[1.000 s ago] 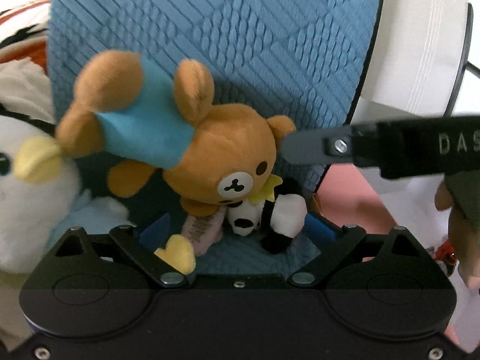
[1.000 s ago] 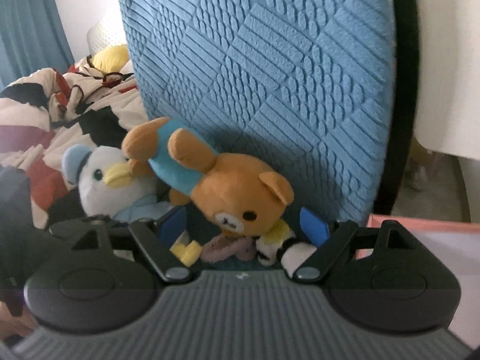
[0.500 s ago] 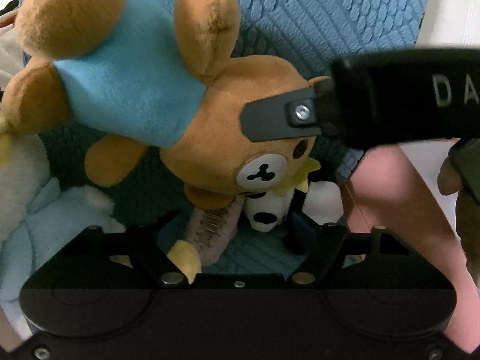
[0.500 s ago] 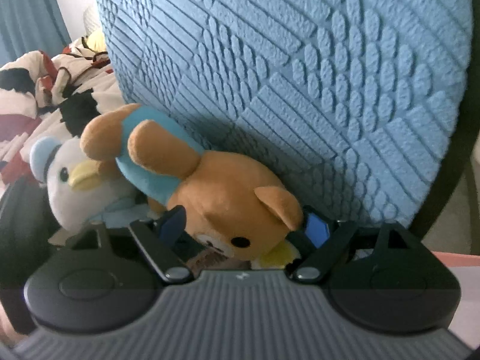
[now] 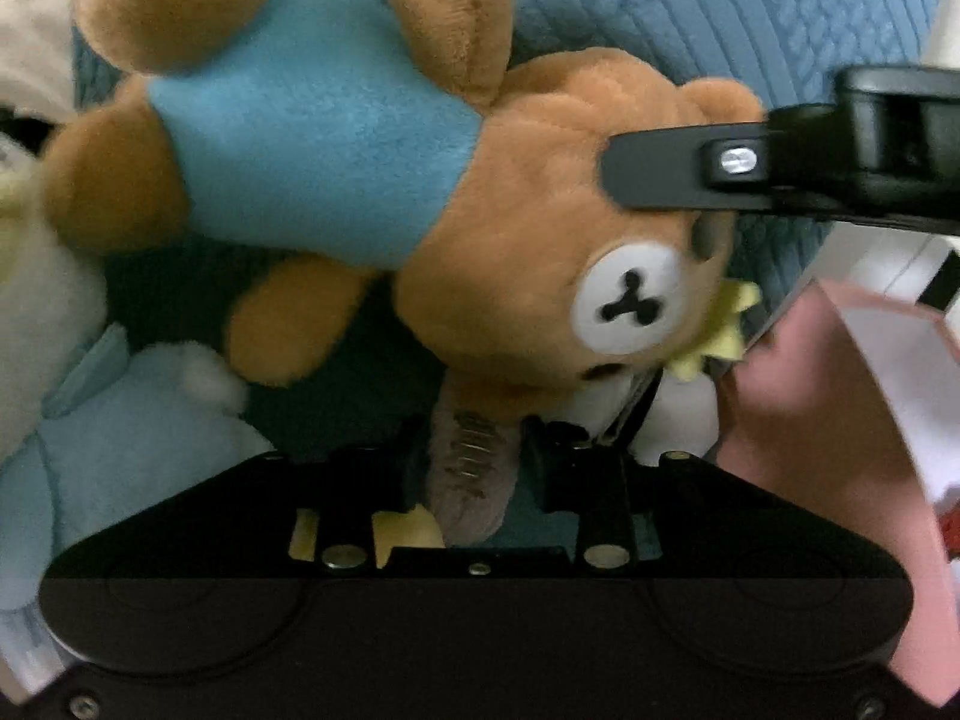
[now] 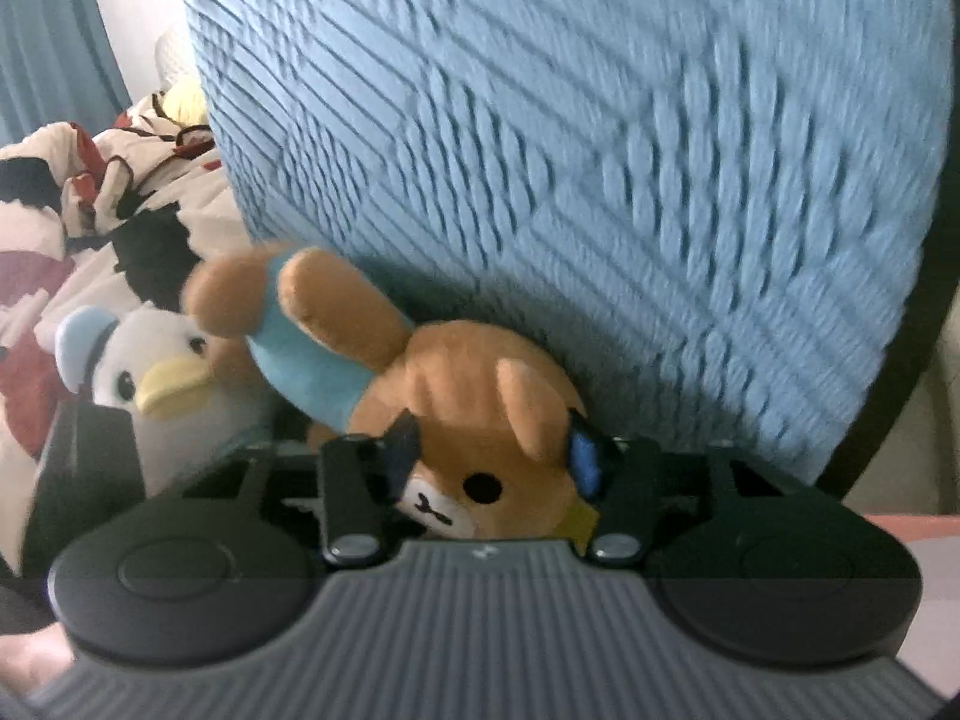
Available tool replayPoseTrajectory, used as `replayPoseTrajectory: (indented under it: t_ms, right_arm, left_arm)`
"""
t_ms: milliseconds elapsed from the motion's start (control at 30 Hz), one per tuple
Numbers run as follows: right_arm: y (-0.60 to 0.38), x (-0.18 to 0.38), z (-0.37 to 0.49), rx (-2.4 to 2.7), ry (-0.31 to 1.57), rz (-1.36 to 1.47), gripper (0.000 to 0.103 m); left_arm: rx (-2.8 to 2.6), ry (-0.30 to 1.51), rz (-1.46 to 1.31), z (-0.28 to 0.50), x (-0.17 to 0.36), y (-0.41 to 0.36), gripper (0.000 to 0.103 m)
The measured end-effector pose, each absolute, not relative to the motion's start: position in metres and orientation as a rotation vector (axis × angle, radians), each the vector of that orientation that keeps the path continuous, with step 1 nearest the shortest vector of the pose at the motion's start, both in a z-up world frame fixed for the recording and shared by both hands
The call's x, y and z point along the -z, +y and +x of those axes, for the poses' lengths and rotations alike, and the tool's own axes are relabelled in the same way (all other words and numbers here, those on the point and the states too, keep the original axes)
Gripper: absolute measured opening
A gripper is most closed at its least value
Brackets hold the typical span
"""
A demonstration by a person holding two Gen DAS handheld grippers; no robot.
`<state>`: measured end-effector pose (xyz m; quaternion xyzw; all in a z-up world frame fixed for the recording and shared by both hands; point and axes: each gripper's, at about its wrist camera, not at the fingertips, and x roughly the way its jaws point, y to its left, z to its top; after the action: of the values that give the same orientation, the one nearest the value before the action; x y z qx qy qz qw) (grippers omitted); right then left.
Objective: Organize objects
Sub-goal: 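Reach both tools toward the brown bear plush and grasp it, then lift the brown bear with the left tool while the right tool moves toward the lavender bunny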
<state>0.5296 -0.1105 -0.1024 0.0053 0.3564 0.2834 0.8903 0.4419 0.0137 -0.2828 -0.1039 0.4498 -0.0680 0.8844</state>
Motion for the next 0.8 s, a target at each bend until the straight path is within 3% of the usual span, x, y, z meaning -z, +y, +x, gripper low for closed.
replayPoseTrajectory:
  t_ms: [100,133,467,600,800]
  right_arm:
    - [-0.112,0.092,0.522,-0.569,0.705,0.017,0.042]
    - [-0.112,0.089,0.520,-0.564,0.697,0.019,0.040]
    - [-0.122,0.064,0.483,-0.494,0.666,0.046,0.023]
    - [-0.130,0.057,0.457,-0.465,0.661,0.062,0.009]
    - [-0.126,0.063,0.410,-0.464,0.709,0.088,0.006]
  left_arm:
    - [0.141,0.929,-0.252,0.437,0.279,0.018,0.020]
    - [0.142,0.932,-0.258,0.434,0.279,0.019,0.006]
    - [0.168,0.918,-0.312,0.394,0.268,0.023,0.004]
    - [0.194,0.891,-0.371,0.376,0.260,0.027,0.005]
    - [0.198,0.879,-0.468,0.343,0.251,0.048,0.013]
